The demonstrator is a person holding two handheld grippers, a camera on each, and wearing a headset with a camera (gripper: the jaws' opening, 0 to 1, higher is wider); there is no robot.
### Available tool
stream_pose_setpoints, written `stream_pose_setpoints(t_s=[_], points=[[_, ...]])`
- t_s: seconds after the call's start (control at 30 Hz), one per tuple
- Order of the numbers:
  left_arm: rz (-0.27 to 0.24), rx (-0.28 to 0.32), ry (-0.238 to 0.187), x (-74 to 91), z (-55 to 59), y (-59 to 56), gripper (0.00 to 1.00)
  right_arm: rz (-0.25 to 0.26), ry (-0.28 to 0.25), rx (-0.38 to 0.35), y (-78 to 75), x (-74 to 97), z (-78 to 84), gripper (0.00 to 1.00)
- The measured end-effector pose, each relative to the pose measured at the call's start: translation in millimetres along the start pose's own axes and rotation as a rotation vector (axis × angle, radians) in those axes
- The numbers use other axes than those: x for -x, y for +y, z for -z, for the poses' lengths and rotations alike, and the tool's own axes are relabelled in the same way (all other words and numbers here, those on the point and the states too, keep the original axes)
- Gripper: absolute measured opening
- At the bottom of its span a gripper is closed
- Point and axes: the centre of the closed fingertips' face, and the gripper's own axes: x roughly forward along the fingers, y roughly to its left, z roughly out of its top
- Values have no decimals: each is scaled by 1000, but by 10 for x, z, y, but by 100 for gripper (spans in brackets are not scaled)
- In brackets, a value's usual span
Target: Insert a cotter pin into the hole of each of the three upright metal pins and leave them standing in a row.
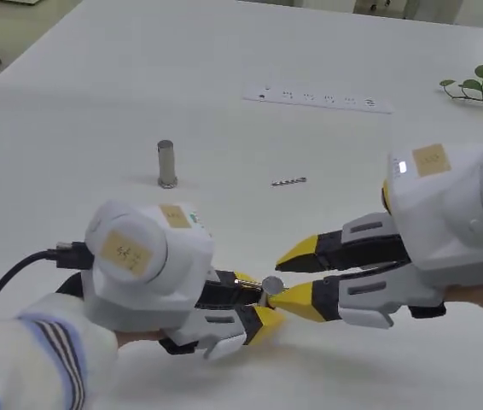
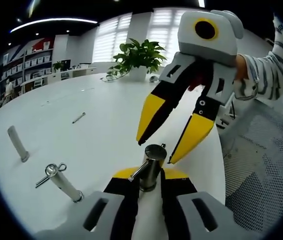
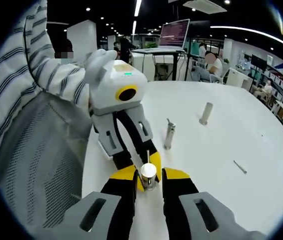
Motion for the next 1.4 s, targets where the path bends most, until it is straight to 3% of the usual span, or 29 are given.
stream_pose_setpoints(t_s=[0.37,0.7,1.03,1.23,1.4], points=[[43,-5,8,-38,24,-115,37,-32,16,-22,3,-119,65,21],[61,15,-29,-48,-43,-190,56,-53,26,-30,30,-187,91,18],[101,25,-35,-61,-46,-306,90,-57,23,-7,19,-194,84,16],[116,34,-24,-27,-18,-343,96,-61,42,31,6,-196,87,14],[109,45,-35,125,-59,-327,98,-89,67,69,-71,-142,75,14]])
